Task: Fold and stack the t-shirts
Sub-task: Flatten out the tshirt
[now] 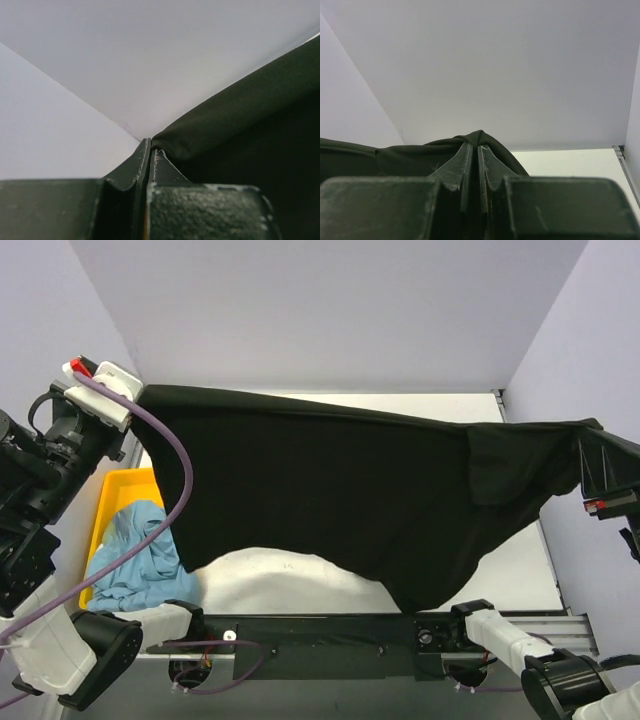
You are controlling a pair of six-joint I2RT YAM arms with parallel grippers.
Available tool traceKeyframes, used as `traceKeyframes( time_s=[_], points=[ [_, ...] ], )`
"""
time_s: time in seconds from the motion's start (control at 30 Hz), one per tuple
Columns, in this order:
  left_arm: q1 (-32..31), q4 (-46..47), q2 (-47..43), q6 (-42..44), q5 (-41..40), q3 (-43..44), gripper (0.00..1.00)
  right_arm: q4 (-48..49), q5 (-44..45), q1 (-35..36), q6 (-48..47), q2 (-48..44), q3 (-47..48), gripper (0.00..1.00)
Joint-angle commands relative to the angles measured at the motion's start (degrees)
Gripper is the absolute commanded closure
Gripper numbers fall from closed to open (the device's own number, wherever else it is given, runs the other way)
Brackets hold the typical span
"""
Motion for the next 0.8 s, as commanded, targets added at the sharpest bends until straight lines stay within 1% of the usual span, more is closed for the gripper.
traceKeyframes(
  time_s=[0.0,0.1,0.27,0.3,0.33,0.37,0.4,0.43,0.47,0.5,0.53,0.57,0.6,0.63,0.67,0.7,0.73,0.77],
  points=[
    [0.3,0.6,2.2,-2.9,-2.4,1.0,1.0,6.2,1.9,-0.4,-3.2,1.1,-0.6,1.0],
    [0.3,1.7,2.2,-5.2,-1.2,-6.6,1.0,7.5,2.1,-0.3,-4.9,2.8,-5.7,1.0],
    [0.4,2.9,5.8,-7.2,-2.5,-14.2,1.0,12.4,3.1,-0.4,-7.2,8.3,-18.3,1.0],
    [0.4,4.5,7.2,-7.6,-2.9,-16.8,1.0,13.1,2.9,-0.5,-8.0,10.8,-21.8,1.0],
    [0.4,5.6,7.7,-7.6,-3.0,-18.4,1.0,15.2,2.3,-0.6,-8.5,11.9,-23.4,1.0],
    [0.4,9.0,8.9,-7.6,-2.9,-22.5,1.0,16.1,1.2,-1.2,-8.6,15.1,-26.2,1.0],
    [0.4,10.7,9.3,-7.6,-2.7,-26.4,1.0,18.0,0.4,-1.6,-8.7,17.0,-27.6,1.0],
    [0.5,14.6,11.0,-7.4,-2.4,-28.6,1.0,19.1,-1.4,-2.7,-8.4,20.4,-29.4,1.0],
    [0.5,16.4,12.0,-7.4,-2.3,-31.4,1.0,21.4,-2.0,-3.3,-7.7,22.7,-30.3,1.0],
    [0.7,18.8,15.0,-7.5,-2.6,-32.2,1.0,24.2,-3.6,-4.4,-6.7,26.9,-31.5,1.0],
    [0.8,20.1,17.0,-7.5,-2.7,-33.4,1.0,25.2,-4.3,-5.0,-6.3,28.9,-31.8,1.0],
    [1.2,22.7,20.3,-7.9,-3.2,-33.7,1.0,27.6,-5.6,-5.9,-5.5,33.5,-32.0,1.0],
    [1.8,24.6,22.1,-8.1,-3.5,-34.9,1.0,28.4,-6.5,-6.7,-5.1,38.4,-31.7,1.0],
    [2.0,28.1,25.4,-8.4,-3.8,-35.2,1.0,29.8,-7.1,-7.2,-4.1,40.8,-30.6,1.0],
    [2.8,29.6,27.3,-8.5,-3.9,-35.7,1.0,29.9,-8.0,-8.0,-3.6,46.2,-29.6,1.0],
    [3.0,32.0,31.1,-8.5,-4.4,-35.6,1.0,29.9,-8.7,-8.3,-2.5,48.7,-27.1,1.0],
    [3.3,33.0,34.9,-8.4,-4.9,-35.0,1.0,29.9,-10.1,-9.0,-2.0,53.9,-25.3,1.0],
    [3.6,34.6,36.6,-8.4,-5.6,-34.5,1.0,29.8,-10.9,-9.5,-1.0,56.2,-22.6,1.0]
  ],
)
